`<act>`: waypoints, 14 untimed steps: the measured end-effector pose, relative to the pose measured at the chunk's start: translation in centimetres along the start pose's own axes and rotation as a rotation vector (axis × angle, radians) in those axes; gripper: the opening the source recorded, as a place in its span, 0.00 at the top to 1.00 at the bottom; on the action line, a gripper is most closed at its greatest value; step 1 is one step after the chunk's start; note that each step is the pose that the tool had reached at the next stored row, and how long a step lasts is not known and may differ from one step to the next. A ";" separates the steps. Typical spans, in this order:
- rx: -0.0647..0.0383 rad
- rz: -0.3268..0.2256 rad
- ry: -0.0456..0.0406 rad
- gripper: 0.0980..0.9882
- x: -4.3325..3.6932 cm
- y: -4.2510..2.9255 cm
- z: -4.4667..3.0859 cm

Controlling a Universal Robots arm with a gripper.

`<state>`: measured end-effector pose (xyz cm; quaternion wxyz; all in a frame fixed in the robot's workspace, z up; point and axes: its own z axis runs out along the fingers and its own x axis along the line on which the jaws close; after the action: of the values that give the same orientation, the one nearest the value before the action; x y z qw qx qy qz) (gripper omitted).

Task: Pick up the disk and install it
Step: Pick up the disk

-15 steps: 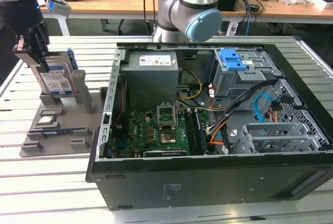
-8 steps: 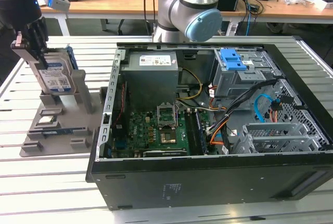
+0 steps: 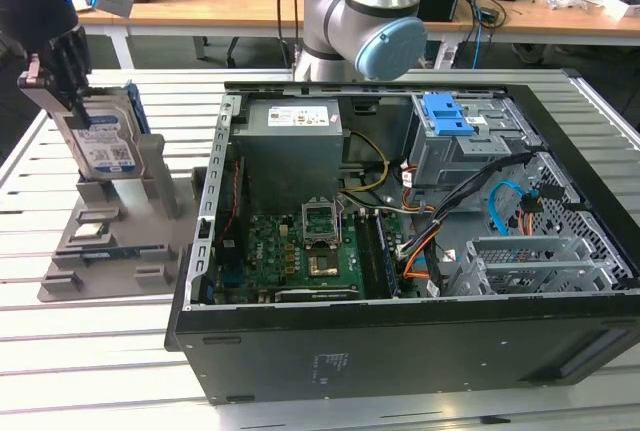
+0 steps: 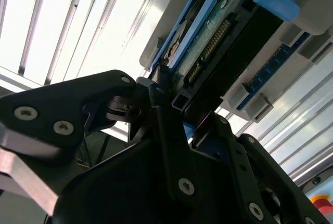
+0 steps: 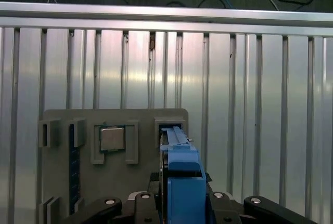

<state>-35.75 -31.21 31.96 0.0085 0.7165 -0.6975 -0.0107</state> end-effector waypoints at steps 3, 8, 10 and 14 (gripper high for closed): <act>0.000 0.000 0.0000 0.70 -0.02 0.01 -0.23; 0.000 0.000 0.0000 0.70 -0.04 0.02 -0.77; 0.000 0.000 0.0000 0.70 -0.05 0.03 -1.00; 0.000 0.000 0.0000 0.70 -0.05 0.03 -1.25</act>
<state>-35.75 -31.17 33.21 0.0085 0.7165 -0.6975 -0.0107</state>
